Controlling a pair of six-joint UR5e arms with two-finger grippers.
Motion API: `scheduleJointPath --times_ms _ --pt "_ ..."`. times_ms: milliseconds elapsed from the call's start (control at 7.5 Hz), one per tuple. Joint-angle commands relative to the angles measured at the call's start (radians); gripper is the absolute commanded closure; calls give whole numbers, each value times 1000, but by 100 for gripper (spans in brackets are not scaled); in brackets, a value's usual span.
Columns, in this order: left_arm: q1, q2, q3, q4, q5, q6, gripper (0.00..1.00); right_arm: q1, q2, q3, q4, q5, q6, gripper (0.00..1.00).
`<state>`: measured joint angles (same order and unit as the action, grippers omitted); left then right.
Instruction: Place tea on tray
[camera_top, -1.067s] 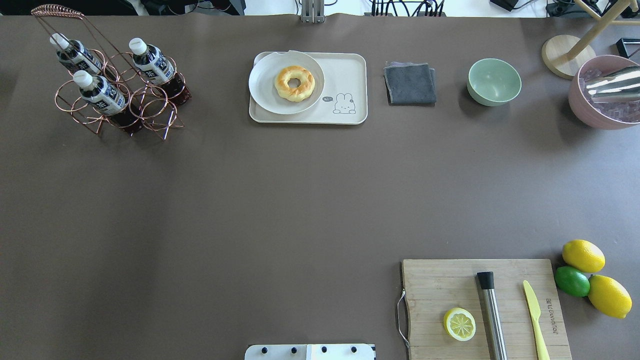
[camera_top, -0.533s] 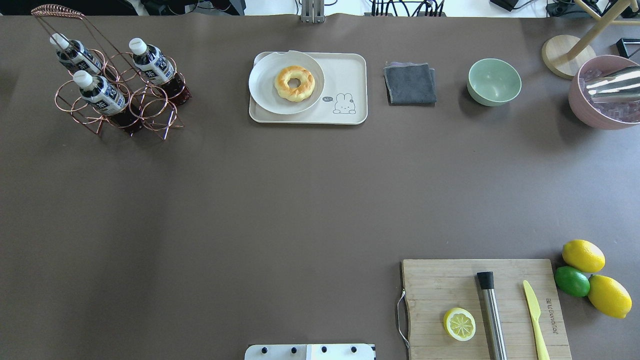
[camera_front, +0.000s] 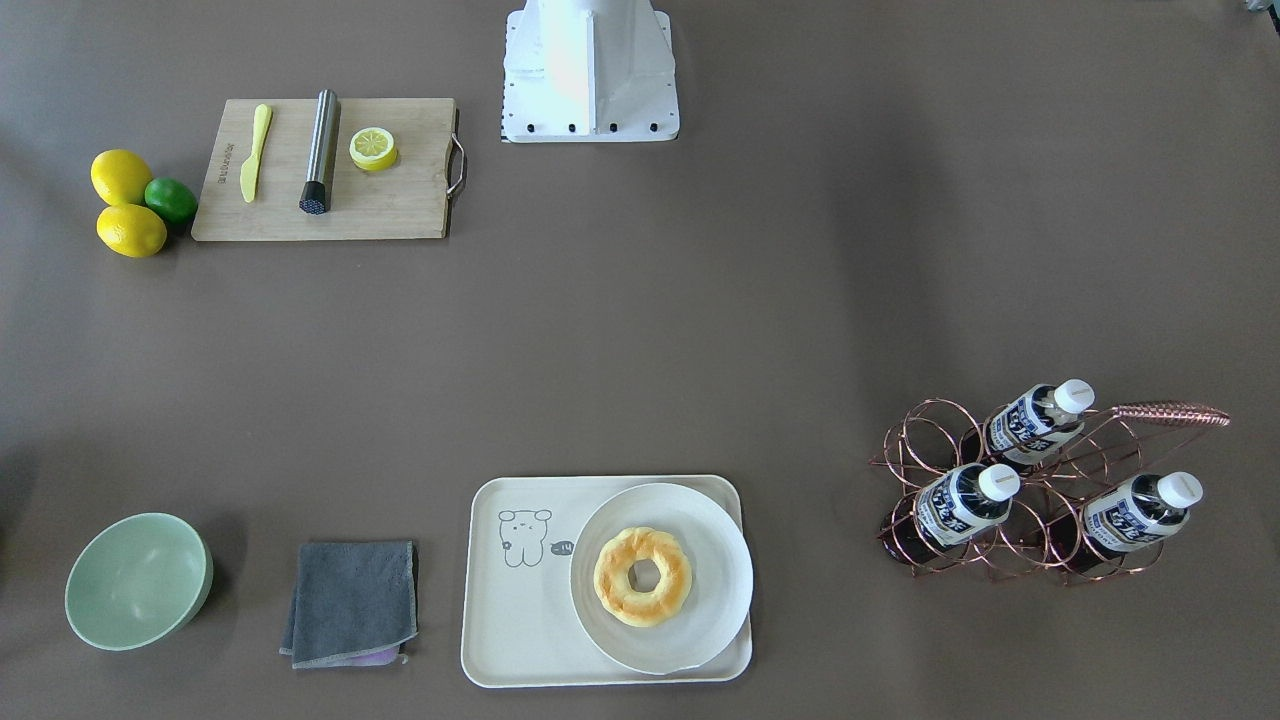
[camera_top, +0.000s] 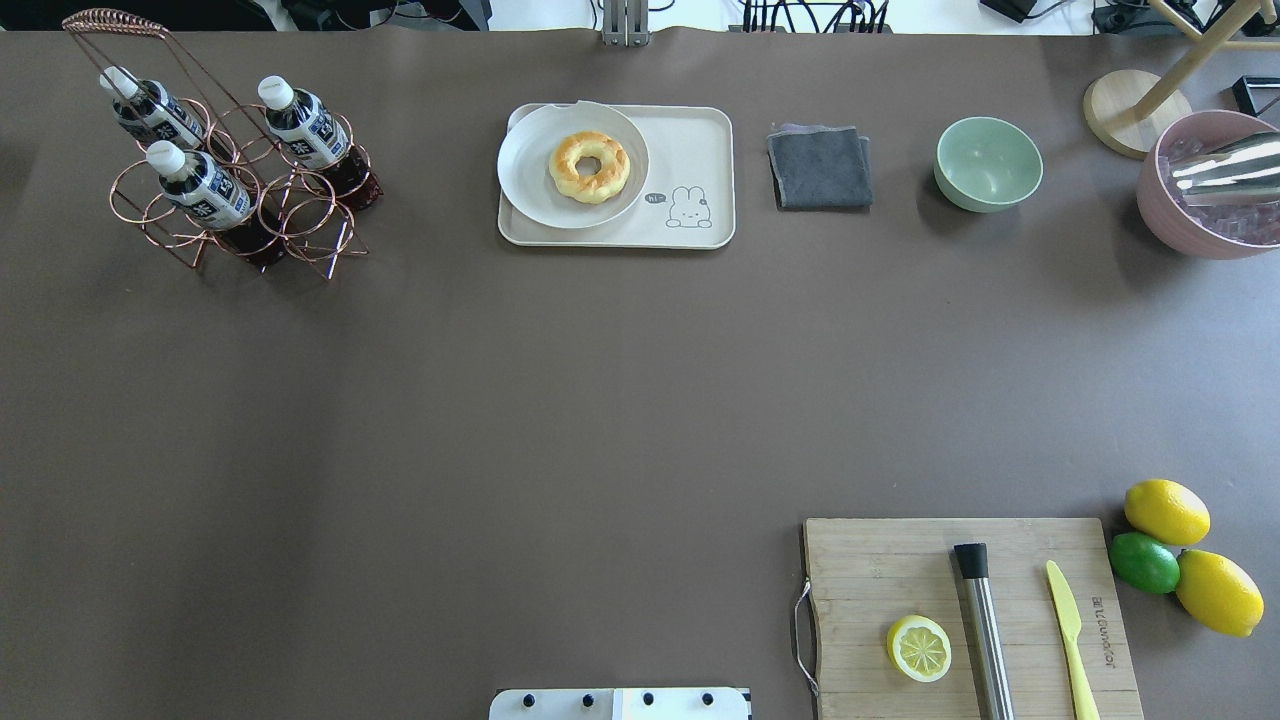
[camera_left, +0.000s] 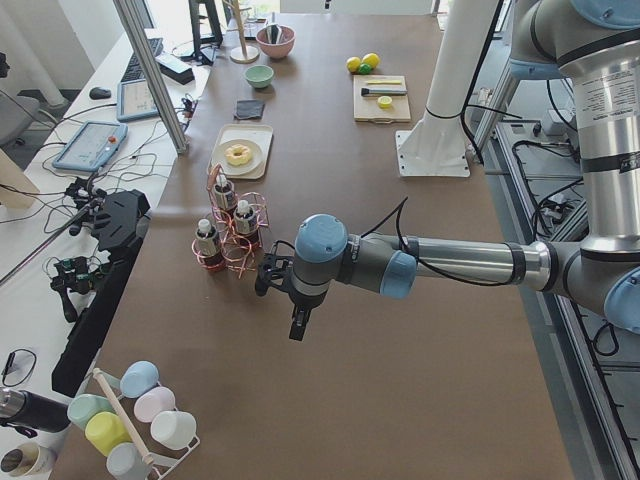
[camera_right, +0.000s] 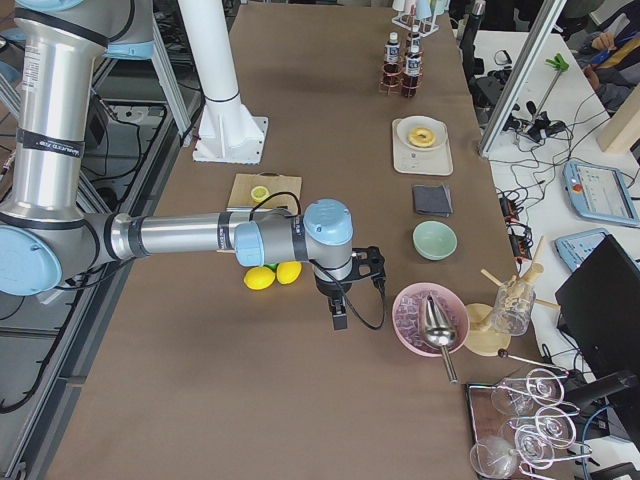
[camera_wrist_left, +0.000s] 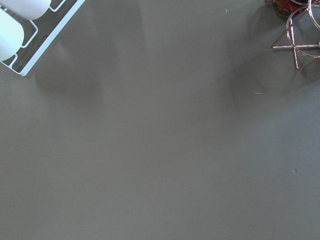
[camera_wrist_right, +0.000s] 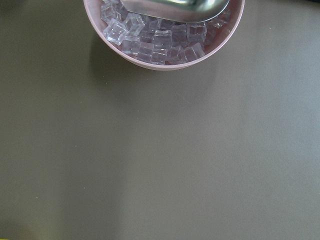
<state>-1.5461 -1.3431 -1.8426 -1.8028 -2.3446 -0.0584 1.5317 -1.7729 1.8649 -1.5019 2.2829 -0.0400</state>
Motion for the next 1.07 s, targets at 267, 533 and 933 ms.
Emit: scheduleJointPath --times_ms 267,533,933 --pt "11 -4 -1 -3 -1 -3 3 -4 6 -6 -1 -2 0 0" --pt "11 -8 -3 -3 -2 -3 3 -10 10 -6 0 -6 0 0" --pt "11 -39 -1 5 -2 -8 3 -8 12 -6 0 -5 0 0"
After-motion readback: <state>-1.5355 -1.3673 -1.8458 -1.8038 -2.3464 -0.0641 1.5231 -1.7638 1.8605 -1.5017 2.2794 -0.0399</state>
